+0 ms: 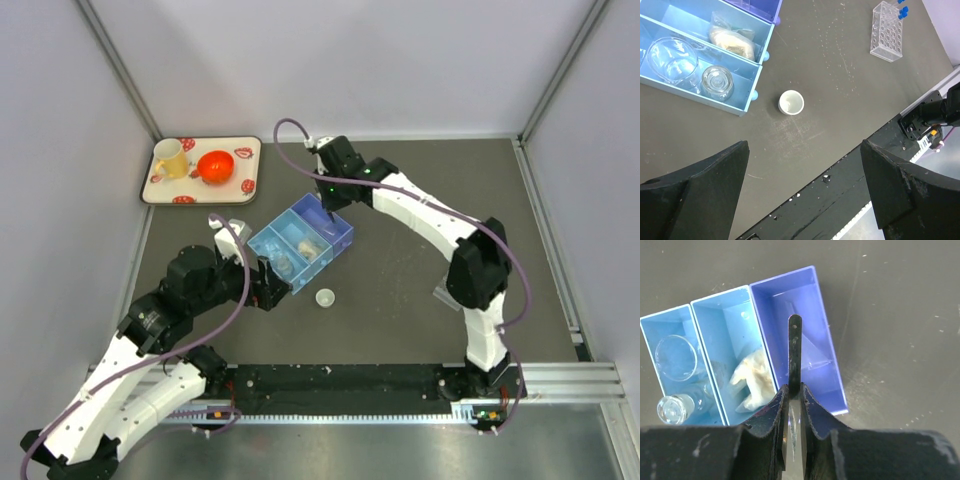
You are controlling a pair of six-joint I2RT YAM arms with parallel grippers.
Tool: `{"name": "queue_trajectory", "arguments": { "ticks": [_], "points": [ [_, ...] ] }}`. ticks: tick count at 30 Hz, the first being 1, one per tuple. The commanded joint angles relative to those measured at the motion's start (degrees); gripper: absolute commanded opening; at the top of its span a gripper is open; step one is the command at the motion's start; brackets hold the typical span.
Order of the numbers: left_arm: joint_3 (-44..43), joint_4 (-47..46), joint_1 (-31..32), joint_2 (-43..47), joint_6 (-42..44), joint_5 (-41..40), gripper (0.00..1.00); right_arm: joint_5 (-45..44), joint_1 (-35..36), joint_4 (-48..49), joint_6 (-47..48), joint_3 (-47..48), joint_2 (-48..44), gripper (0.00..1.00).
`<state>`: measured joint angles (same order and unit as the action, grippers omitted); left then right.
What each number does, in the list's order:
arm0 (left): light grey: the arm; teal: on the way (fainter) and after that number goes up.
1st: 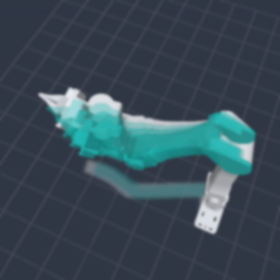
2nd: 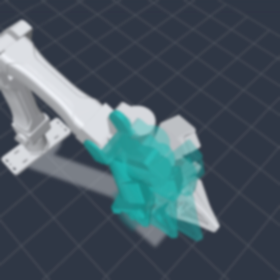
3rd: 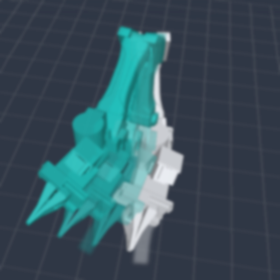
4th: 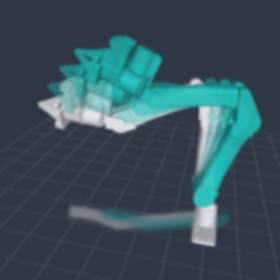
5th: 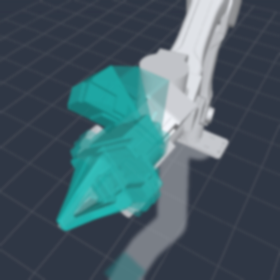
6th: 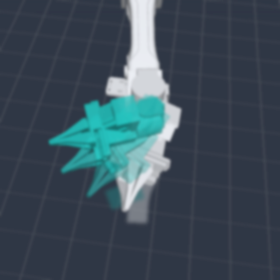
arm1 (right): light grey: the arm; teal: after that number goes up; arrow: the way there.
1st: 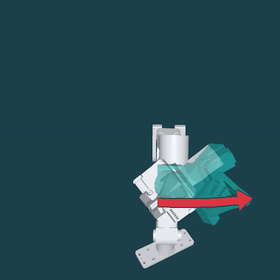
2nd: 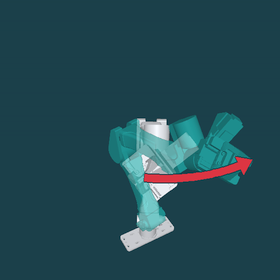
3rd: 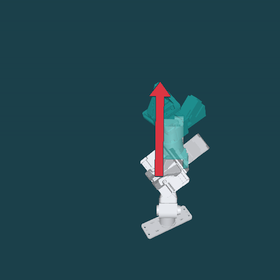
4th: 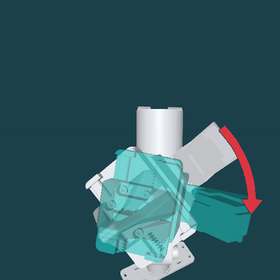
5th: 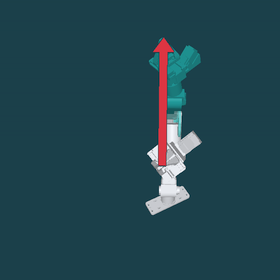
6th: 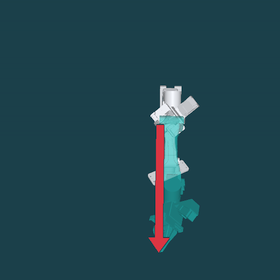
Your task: Organize the chemistry lab equipment
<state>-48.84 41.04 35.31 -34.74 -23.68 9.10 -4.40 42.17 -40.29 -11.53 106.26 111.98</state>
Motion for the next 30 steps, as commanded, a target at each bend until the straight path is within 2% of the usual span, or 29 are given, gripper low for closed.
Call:
{"name": "queue_trajectory", "arguments": {
  "ticks": [1, 17, 30],
  "points": [
    [-1.5, 0.2, 0.0, 0.8, 1.4, -0.7, 0.98, 3.3, 1.2, -1.9, 1.2, 7.0, 4.2, 0.11],
    [-3.0, 1.2, 0.0, 0.8, 2.1, -0.7, 0.98, 4.1, 2.0, -2.1, 1.8, 6.9, 11.9, 0.12],
    [-2.9, 1.2, 0.0, 0.8, 2.1, -1.1, 0.98, 4.1, 1.9, -2.0, 3.3, 11.3, 16.6, 0.13]
  ]
}}
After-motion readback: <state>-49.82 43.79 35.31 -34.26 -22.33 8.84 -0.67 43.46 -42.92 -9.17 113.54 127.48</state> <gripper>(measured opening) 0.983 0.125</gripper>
